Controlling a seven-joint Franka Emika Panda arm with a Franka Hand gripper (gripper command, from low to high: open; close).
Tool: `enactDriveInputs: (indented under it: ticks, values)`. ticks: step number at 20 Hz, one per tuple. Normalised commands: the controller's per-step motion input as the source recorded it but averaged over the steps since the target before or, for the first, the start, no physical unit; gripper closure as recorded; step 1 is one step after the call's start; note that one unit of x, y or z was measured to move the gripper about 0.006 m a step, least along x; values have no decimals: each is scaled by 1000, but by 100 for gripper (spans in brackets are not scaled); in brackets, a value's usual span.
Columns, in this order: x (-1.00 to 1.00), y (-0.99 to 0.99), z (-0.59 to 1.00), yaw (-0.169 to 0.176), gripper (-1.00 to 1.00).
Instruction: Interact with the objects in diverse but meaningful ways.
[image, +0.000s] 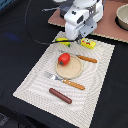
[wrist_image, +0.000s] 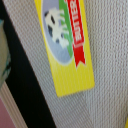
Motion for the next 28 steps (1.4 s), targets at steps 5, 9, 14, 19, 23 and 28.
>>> enactDriveInputs:
  ticks: [5, 9, 14, 19, 23, 28]
  values:
    - [558, 17, 6, 0, -100]
    - [245, 37, -1, 13, -100]
    - [217, 116, 14, 21, -100]
    - [246, 149, 0, 23, -100]
    - [256, 126, 0, 18, 100]
    - [274, 119, 0, 12, 100]
